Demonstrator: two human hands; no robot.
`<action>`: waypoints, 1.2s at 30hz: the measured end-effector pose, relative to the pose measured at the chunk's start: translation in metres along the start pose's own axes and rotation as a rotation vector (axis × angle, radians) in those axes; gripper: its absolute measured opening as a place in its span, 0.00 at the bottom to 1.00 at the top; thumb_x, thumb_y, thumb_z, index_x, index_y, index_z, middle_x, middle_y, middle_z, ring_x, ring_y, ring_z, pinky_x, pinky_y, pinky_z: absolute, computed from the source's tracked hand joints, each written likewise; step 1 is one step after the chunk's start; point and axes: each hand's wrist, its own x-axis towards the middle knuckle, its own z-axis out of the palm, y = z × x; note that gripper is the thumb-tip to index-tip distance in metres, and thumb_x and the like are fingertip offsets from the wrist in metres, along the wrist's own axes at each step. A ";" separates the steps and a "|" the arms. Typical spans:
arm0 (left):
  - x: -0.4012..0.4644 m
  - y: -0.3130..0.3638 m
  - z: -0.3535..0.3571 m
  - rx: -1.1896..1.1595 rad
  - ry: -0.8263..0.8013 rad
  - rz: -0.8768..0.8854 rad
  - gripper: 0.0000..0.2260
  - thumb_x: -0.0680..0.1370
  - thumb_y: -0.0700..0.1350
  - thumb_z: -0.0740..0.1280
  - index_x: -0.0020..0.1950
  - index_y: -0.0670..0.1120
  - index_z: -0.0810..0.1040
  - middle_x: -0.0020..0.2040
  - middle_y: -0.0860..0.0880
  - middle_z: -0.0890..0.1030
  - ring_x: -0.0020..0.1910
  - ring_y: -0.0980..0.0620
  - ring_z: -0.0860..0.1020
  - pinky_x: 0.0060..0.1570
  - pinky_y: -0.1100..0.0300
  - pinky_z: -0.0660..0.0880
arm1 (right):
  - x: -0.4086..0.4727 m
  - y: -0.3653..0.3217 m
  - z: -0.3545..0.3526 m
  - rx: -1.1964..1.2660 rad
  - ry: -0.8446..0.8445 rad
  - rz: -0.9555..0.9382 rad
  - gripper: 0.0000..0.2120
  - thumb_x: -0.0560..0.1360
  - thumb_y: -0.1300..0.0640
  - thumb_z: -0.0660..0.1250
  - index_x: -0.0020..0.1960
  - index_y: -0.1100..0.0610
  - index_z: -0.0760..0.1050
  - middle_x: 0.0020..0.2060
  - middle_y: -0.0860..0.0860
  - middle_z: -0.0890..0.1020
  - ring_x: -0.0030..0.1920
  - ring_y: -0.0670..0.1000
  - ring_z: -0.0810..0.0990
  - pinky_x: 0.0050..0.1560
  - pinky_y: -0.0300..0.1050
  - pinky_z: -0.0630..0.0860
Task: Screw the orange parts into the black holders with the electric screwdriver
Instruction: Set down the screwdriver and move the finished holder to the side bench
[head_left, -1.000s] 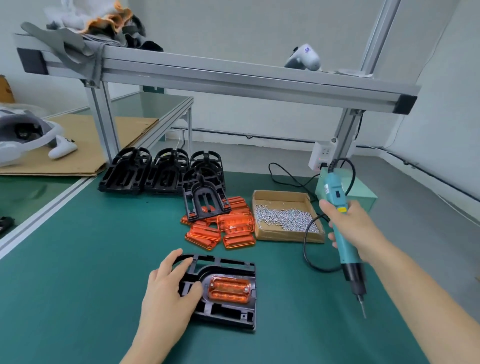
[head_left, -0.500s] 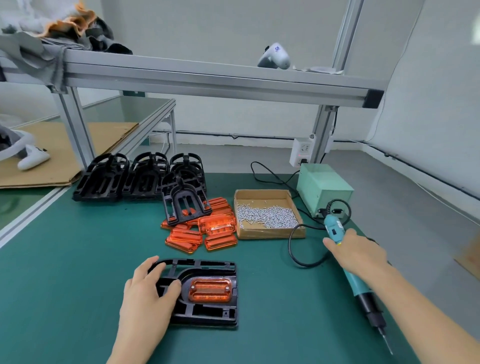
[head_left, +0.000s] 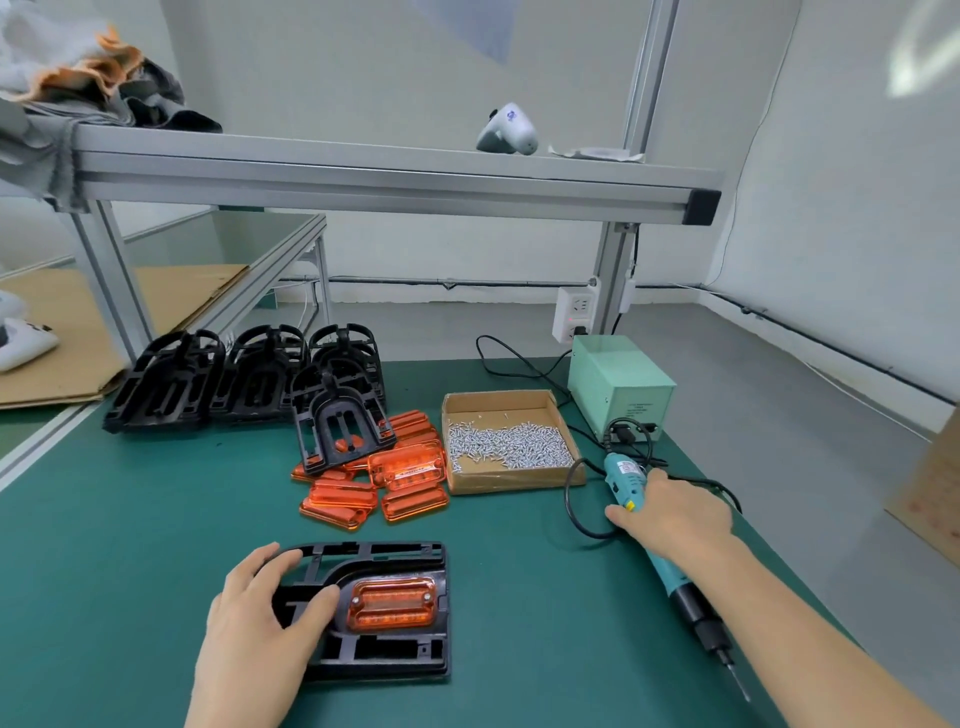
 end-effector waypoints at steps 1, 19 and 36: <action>-0.001 0.000 0.000 -0.001 -0.003 0.000 0.22 0.72 0.46 0.74 0.64 0.48 0.76 0.69 0.50 0.69 0.68 0.47 0.66 0.62 0.48 0.65 | -0.001 -0.001 -0.002 -0.021 -0.004 -0.005 0.29 0.74 0.31 0.57 0.61 0.54 0.67 0.45 0.49 0.75 0.44 0.53 0.76 0.40 0.44 0.72; -0.024 -0.008 -0.018 -0.224 -0.029 0.036 0.30 0.70 0.53 0.73 0.69 0.60 0.66 0.73 0.63 0.58 0.72 0.60 0.55 0.71 0.52 0.58 | -0.091 -0.114 -0.008 0.448 -0.007 -0.982 0.27 0.82 0.44 0.56 0.78 0.49 0.56 0.75 0.45 0.64 0.74 0.44 0.60 0.70 0.36 0.53; -0.034 -0.021 -0.024 -0.035 -0.159 0.127 0.48 0.66 0.61 0.74 0.76 0.60 0.45 0.69 0.71 0.41 0.75 0.55 0.49 0.74 0.54 0.50 | -0.094 -0.141 0.026 0.526 -0.013 -1.022 0.24 0.83 0.46 0.54 0.77 0.50 0.58 0.74 0.43 0.64 0.73 0.41 0.58 0.68 0.30 0.51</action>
